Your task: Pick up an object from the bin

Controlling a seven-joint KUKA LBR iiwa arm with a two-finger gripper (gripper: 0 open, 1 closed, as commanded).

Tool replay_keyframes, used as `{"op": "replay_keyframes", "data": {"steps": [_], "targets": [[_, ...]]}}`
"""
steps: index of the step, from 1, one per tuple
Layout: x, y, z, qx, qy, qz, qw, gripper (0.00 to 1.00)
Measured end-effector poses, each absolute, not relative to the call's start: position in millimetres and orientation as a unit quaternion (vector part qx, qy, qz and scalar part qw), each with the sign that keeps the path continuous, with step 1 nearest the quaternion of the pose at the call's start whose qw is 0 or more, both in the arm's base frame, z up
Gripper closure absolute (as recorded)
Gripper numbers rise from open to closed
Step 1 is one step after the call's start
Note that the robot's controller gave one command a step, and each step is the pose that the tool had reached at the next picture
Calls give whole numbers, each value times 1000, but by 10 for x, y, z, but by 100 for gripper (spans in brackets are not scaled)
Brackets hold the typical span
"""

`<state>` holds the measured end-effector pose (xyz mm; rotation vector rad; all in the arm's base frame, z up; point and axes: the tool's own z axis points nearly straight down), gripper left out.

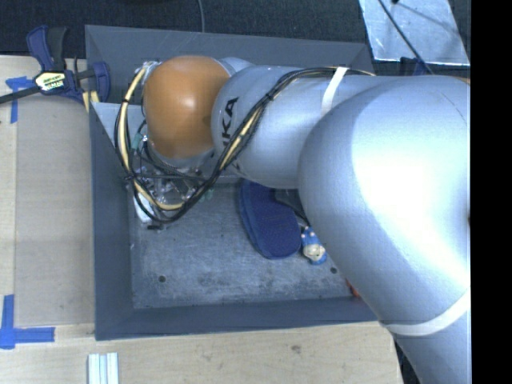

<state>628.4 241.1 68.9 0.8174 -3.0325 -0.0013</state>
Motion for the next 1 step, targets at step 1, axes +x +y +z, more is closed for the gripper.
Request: {"op": "replay_keyframes", "data": {"steps": [1], "targets": [[6310,2420,1870,259,-966,-1,-7,100]]}}
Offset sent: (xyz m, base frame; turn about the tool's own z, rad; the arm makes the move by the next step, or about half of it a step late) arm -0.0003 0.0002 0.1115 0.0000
